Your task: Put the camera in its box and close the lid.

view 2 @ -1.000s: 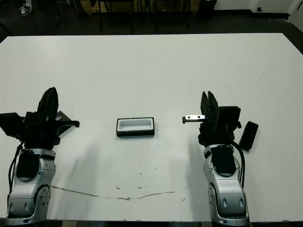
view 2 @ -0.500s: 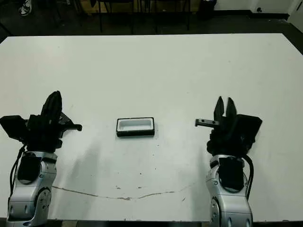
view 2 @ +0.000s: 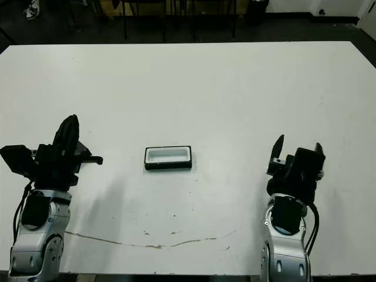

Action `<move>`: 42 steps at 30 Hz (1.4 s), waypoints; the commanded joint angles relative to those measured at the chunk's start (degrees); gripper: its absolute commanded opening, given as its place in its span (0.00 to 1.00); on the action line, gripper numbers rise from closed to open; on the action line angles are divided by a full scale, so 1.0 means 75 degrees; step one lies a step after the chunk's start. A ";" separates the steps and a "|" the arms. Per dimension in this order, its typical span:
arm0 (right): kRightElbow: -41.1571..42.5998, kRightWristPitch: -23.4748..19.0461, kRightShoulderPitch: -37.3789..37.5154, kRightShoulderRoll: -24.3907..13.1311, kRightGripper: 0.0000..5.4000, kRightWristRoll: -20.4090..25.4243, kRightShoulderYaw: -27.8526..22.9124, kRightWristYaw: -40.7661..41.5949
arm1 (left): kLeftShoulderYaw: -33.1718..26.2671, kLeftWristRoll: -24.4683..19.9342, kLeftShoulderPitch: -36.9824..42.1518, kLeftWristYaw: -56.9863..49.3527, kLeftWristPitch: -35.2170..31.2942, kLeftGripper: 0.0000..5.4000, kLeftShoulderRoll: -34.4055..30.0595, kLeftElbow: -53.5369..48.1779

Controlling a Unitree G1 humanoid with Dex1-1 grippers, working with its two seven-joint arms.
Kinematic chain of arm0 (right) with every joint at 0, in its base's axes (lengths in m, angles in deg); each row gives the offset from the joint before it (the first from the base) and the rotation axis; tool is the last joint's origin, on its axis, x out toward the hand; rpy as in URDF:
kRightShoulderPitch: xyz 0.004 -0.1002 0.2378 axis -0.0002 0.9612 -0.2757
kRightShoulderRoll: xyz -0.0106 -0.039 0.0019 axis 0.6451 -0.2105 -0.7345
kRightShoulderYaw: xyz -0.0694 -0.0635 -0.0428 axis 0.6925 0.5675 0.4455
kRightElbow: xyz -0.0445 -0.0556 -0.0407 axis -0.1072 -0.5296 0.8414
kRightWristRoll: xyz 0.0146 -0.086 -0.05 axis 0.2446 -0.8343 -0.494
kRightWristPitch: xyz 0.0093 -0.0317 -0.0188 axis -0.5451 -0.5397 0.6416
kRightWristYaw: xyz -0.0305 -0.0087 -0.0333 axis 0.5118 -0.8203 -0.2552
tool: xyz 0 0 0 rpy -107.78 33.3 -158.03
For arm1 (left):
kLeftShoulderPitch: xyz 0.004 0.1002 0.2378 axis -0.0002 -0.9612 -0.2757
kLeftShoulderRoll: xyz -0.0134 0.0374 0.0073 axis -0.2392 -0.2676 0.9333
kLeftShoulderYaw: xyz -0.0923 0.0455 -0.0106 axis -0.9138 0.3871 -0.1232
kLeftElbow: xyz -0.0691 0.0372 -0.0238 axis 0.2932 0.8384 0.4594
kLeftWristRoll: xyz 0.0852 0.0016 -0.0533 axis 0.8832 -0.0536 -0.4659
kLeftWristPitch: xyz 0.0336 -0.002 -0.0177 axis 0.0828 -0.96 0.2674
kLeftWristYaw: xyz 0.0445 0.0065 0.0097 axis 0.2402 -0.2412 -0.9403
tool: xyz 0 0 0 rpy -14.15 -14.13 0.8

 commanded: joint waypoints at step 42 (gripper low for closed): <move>-0.1137 -0.0388 0.0634 0.0432 1.00 0.1234 -0.1212 0.0152 | -0.0116 -0.0050 -0.0285 0.0449 0.0053 0.00 -0.0255 0.0360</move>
